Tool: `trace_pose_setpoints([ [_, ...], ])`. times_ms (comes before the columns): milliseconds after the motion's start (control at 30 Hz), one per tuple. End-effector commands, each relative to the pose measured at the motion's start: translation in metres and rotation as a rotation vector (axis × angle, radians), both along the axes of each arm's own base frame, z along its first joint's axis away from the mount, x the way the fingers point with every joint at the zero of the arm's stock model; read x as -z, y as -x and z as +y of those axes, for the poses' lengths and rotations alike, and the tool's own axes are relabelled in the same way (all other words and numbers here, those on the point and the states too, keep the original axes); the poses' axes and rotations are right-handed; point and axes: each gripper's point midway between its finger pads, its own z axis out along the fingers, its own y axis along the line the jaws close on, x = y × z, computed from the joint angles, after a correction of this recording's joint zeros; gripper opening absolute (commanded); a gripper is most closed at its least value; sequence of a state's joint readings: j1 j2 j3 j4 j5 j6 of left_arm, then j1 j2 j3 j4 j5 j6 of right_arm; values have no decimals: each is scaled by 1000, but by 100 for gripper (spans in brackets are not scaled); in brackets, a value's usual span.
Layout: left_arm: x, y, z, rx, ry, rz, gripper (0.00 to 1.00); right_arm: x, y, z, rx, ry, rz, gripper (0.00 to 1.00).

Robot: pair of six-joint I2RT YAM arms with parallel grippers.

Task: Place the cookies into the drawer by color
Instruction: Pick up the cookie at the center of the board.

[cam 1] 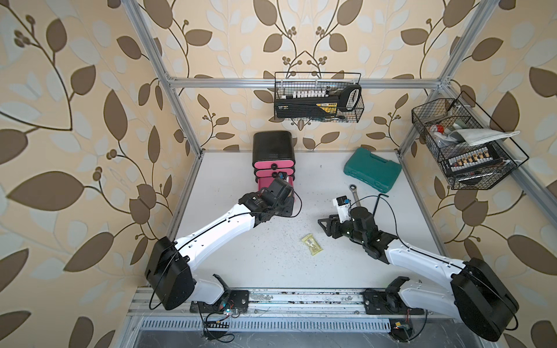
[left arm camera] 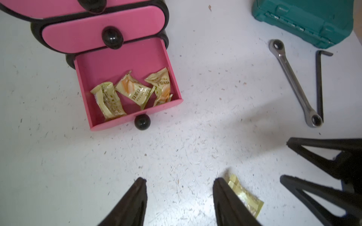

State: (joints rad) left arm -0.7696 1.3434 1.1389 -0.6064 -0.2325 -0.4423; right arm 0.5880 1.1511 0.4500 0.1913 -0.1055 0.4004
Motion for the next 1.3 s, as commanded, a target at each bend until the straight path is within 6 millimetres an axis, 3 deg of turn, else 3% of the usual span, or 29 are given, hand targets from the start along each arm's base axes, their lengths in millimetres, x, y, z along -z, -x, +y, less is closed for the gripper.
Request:
trace_pose_setpoints([
  [0,-25,33,33,28,-11,-2,58,-3,25,0,-15,67,86,66],
  [100,-35,58,50,62,25,-28,63,0,53,8,-65,82,157,67],
  [200,-38,70,68,51,16,-66,70,11,71,14,-92,111,258,67],
  [300,-28,73,83,29,-41,-69,77,27,82,23,-124,181,314,67],
  [433,-8,78,83,28,-47,-27,97,47,89,29,-128,305,330,67],
  [467,-4,79,84,27,-47,-19,98,51,90,30,-127,317,335,67],
  [800,-7,81,68,76,8,2,98,73,77,28,-103,444,334,69],
  [1033,-15,82,71,74,29,-31,99,78,65,43,-124,484,321,76],
  [1200,-21,85,74,71,46,-58,98,89,63,41,-127,553,335,72],
  [1267,-24,86,75,69,50,-69,98,94,66,41,-135,570,346,65],
])
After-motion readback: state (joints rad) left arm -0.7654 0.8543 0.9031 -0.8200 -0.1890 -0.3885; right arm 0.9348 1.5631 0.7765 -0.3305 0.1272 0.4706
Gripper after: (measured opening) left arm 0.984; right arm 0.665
